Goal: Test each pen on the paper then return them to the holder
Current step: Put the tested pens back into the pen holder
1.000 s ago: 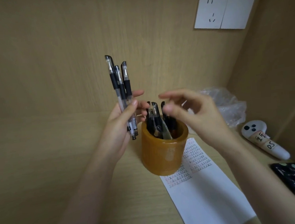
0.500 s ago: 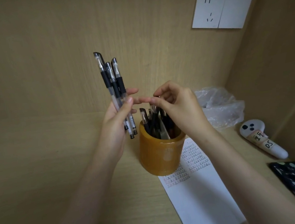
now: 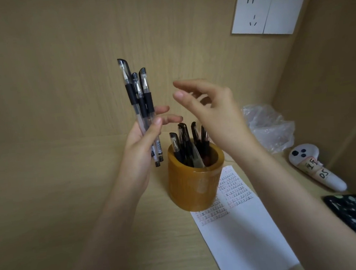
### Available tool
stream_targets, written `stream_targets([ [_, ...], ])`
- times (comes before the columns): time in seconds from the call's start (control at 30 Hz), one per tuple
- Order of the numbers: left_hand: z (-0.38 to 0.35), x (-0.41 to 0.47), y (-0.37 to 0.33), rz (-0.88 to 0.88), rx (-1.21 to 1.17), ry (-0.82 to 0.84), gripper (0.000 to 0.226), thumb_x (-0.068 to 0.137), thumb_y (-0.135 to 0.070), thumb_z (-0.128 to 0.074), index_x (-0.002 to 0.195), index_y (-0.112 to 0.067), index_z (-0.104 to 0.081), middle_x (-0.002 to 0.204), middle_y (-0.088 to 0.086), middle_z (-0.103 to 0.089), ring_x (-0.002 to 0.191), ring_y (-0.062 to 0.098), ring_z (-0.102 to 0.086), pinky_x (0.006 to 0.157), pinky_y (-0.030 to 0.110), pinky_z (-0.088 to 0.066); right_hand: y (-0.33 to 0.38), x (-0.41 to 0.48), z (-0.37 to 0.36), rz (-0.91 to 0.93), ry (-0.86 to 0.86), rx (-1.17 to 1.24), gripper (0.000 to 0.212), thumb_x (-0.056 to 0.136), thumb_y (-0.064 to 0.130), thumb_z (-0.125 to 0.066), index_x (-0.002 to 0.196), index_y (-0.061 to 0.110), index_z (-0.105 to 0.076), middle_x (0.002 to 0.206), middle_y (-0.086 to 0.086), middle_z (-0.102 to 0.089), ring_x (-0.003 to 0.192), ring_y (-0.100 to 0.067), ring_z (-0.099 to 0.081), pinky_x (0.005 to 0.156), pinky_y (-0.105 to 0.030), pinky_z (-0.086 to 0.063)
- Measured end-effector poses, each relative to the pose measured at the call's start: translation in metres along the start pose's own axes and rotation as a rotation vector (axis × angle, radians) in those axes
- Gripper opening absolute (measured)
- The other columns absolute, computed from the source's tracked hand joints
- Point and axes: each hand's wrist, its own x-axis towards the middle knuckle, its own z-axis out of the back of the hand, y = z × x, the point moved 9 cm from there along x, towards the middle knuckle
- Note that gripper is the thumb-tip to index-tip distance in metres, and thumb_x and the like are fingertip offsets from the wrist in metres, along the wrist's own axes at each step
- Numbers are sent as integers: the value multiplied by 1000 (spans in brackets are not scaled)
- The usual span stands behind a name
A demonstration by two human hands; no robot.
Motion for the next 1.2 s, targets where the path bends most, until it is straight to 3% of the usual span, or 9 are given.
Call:
stream_targets([
  [0.23, -6, 0, 3, 50, -18, 11, 17, 93, -18, -45, 103, -23, -58, 90, -13, -70, 97, -4, -62, 83, 12, -45, 17, 16, -47, -99, 274, 174, 78, 87, 40, -63, 150, 22, -21, 143, -4, -48, 129, -14, -48, 102, -28, -43],
  [0.33, -10, -2, 5, 79, -33, 33, 15, 87, -24, -49, 99, -20, -59, 72, -11, -67, 82, -4, -64, 75, 14, -47, 25, 19, -56, -78, 316, 179, 61, 90, 36, -61, 142, 15, -34, 125, -4, -63, 120, -10, -55, 106, -30, -40],
  [0.43, -10, -1, 6, 95, -62, 48, 27, 80, -28, -52, 105, -18, -59, 90, -14, -71, 97, 1, -63, 83, 19, -46, 28, 18, -57, -57, 341, 292, 30, 95, 25, -55, 120, 10, -49, 95, -5, -72, 97, -9, -67, 95, -28, -48],
  [0.57, -16, -2, 7, 89, -13, 126, 37, 83, -29, -62, 119, -23, -54, 113, -12, -67, 111, 1, -57, 89, 16, -45, 24, 16, -38, -59, 232, 443, 16, 98, 19, -48, 108, 7, -46, 81, -6, -64, 71, -12, -68, 63, -19, -53],
  [0.7, -13, -1, 18, 112, -53, 173, 55, 82, -50, -56, 129, -23, -50, 131, -10, -56, 127, 4, -44, 109, 32, -28, 18, 20, -4, -65, 80, 600, 14, 100, 17, -45, 108, 7, -43, 79, -6, -57, 64, -16, -65, 78, -45, -59],
  [0.8, -14, -2, 25, 141, 35, 285, 75, 70, -61, -65, 134, -28, -46, 139, -12, -48, 132, 4, -37, 113, 36, -21, 5, 19, 11, -88, -17, 566, 14, 99, 17, -47, 108, 6, -44, 80, -7, -57, 63, -15, -65, 77, -48, -58],
  [0.9, -15, -3, 38, 172, 166, 348, 72, 67, -43, -77, 132, -36, -46, 140, -15, -45, 132, 4, -37, 115, 40, -22, -14, 10, 7, -165, -60, 540, 11, 98, 13, -49, 105, 6, -45, 81, -9, -58, 63, -15, -64, 74, -42, -60],
  [1.03, -13, -4, 43, 201, 126, 322, 72, 70, -24, -74, 133, -35, -41, 137, -19, -46, 127, -1, -43, 112, 32, -30, -31, 0, 2, -201, -88, 519, 13, 96, 11, -52, 108, 6, -47, 87, -7, -60, 68, -15, -66, 72, -33, -60],
  [1.2, -12, -2, 49, 218, 91, 327, 75, 72, -17, -71, 138, -31, -38, 140, -13, -46, 129, 3, -42, 113, 35, -27, -27, -2, -1, -84, -5, 418, 52, 94, 7, -55, 138, 23, -33, 96, -16, -62, 79, -19, -70, 82, -35, -58],
])
